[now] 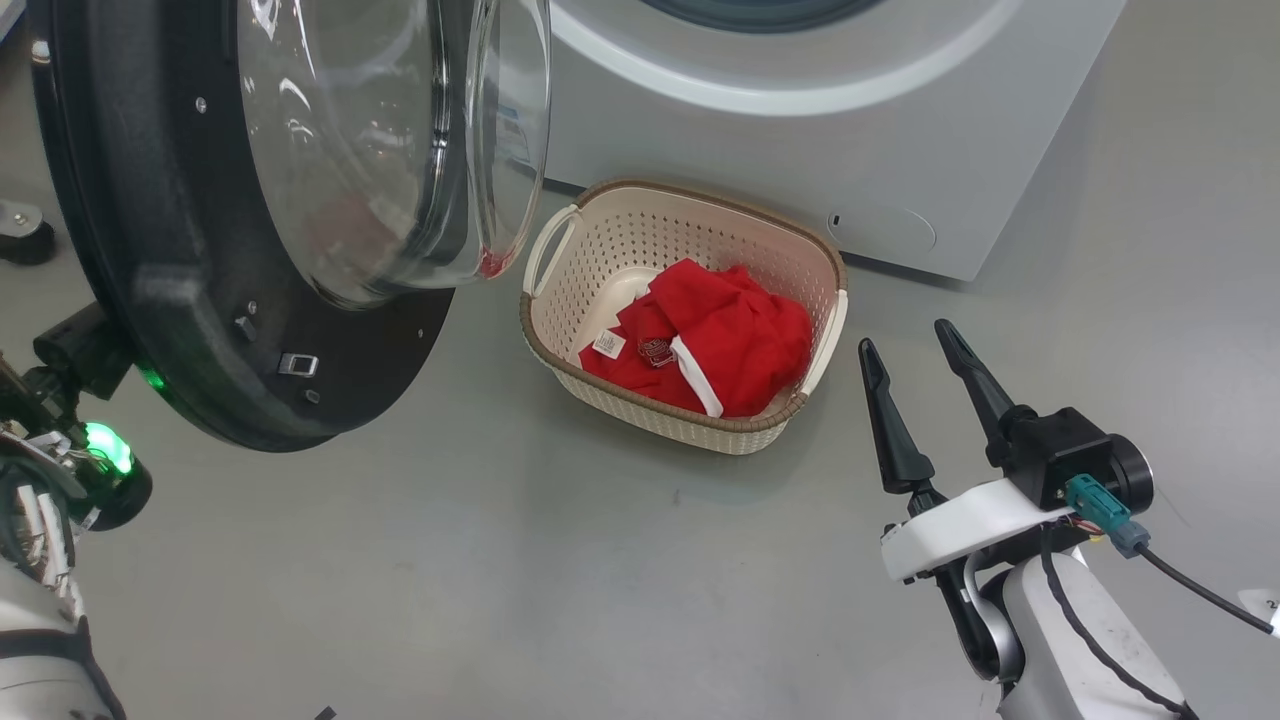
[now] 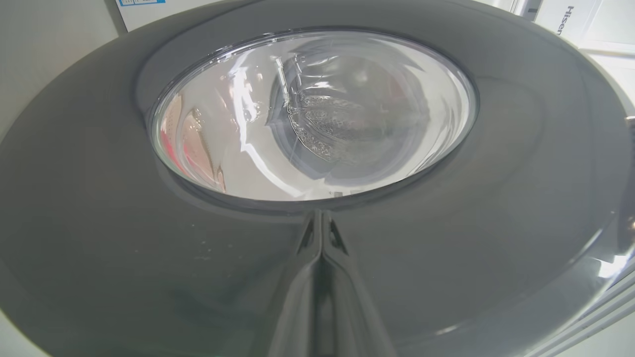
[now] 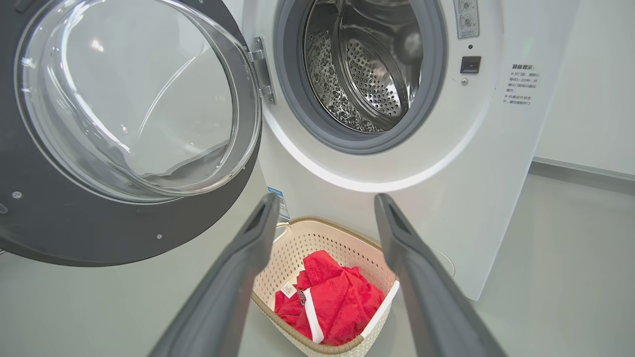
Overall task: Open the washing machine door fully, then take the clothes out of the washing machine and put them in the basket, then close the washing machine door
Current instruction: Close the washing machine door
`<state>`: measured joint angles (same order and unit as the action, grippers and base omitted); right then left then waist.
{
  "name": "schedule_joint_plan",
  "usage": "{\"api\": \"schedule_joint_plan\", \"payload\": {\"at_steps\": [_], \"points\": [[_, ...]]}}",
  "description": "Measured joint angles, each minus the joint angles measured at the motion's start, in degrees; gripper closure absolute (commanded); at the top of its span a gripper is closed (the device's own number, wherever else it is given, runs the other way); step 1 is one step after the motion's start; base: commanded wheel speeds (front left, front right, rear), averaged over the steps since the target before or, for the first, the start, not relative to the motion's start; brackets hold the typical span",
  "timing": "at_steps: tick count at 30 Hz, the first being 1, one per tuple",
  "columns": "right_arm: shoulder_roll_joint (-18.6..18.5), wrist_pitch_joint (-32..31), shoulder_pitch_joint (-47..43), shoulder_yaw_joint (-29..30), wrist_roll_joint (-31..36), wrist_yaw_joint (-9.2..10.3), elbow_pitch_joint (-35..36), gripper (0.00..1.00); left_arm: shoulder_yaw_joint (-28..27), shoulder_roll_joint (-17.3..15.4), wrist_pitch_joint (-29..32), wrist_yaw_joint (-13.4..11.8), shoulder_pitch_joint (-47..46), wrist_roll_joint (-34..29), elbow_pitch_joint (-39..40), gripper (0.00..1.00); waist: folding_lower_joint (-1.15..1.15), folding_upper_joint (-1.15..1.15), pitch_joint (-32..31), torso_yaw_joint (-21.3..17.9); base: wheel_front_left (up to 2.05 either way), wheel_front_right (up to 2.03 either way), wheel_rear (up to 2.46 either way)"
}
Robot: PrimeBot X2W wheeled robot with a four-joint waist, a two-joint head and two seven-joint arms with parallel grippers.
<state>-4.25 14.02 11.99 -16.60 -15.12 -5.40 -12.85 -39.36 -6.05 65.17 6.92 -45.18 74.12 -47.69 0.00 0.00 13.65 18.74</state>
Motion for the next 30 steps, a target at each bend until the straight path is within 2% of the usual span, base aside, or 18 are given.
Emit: {"api": "schedule_joint_plan", "payload": {"at_steps": [4, 8, 18, 26, 28, 30], "points": [[0.1, 0.0, -0.6, 0.0, 0.0, 0.0, 0.0, 0.0, 0.1, 0.0, -1.8, 0.0, 0.9, -0.2, 2.9, 1.0, 0.0, 0.0, -0.2, 0.1, 0.0, 0.0, 0.0], [0.1, 0.0, -0.9, 0.4, -0.2, 0.0, -0.4, 0.0, 2.7, 0.2, -3.9, 0.0, 2.4, -2.4, 9.2, 1.0, 0.0, 0.0, -0.9, 0.3, 0.0, 0.0, 0.0], [0.4, 0.4, -2.0, 0.9, -1.2, 0.01, -0.3, 0.0, 10.9, -0.5, -11.0, 0.0, 10.3, -11.9, 23.2, 1.0, 0.0, 0.0, -2.9, 1.4, 0.0, 0.0, 0.0], [0.6, 0.4, -3.1, 0.8, -1.6, 0.01, 0.1, 0.0, 20.0, -4.0, -18.3, 0.0, 18.5, -20.1, 34.2, 1.0, 0.0, 0.0, -3.9, 2.4, 0.0, 0.0, 0.0], [0.6, 0.4, -3.2, 0.7, -1.6, 0.01, 0.1, 0.0, 22.3, -5.7, -22.4, 0.0, 22.5, -22.9, 36.8, 1.0, 0.0, 0.0, -4.0, 2.6, 0.0, 0.0, 0.0], [0.6, 0.4, -3.2, 0.7, -1.6, 0.01, 0.2, 0.0, 23.9, -6.1, -25.2, 0.0, 24.5, -24.4, 38.1, 1.0, 0.0, 0.0, -4.2, 2.7, 0.0, 0.0, 0.0]]}}
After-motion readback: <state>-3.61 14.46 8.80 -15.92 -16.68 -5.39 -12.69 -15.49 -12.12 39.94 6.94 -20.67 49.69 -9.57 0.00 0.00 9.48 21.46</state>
